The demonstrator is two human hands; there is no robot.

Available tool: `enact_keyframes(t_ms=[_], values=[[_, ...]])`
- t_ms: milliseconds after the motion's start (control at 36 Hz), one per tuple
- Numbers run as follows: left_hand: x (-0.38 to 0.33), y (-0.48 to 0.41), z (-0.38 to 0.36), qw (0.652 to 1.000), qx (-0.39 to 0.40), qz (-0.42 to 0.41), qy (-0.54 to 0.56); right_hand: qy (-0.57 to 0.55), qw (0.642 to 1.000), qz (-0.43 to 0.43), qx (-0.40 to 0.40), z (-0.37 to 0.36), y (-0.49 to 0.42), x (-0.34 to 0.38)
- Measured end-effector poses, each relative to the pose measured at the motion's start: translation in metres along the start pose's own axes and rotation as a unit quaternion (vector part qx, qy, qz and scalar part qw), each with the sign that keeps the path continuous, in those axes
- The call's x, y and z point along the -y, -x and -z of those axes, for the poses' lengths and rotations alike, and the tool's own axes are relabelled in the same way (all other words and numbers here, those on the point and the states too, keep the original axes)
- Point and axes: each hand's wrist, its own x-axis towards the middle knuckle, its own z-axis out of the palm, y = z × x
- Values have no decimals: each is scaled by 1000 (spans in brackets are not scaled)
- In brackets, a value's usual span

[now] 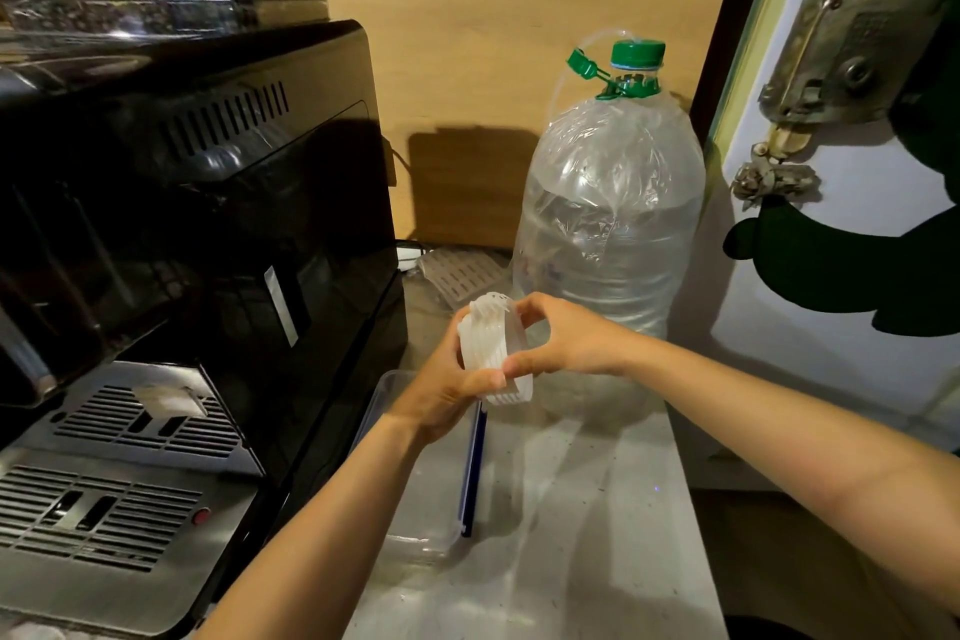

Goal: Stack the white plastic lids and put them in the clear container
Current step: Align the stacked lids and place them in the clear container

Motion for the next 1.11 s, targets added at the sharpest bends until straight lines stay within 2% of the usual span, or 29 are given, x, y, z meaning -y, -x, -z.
enact_keyframes(t_ms=[194, 306, 472, 611, 667, 750, 917, 1028, 1111], values=[[-1, -2, 12, 1000, 7, 6, -14, -60, 997, -17, 45, 0, -6, 2], [-4, 0, 20, 998, -8, 0, -61, -106, 991, -30, 71, -3, -13, 5], [-8, 5, 30, 984, -99, -9, -149, -205, 971, -27, 119, -12, -27, 6], [-7, 11, 33, 959, -171, -49, -221, -231, 965, 16, 126, -20, -43, 11], [-3, 13, 36, 939, -210, -37, -269, -206, 969, 41, 128, -22, -48, 12], [5, 15, 44, 905, -247, 6, -347, -111, 984, 72, 120, -27, -57, 12], [33, 16, 57, 822, -255, 100, -499, 83, 985, 119, 94, -48, -70, 8], [59, 20, 62, 777, -240, 146, -564, 151, 972, 142, 111, -70, -76, -2], [76, 24, 65, 759, -224, 176, -585, 174, 967, 128, 135, -85, -81, -13]])
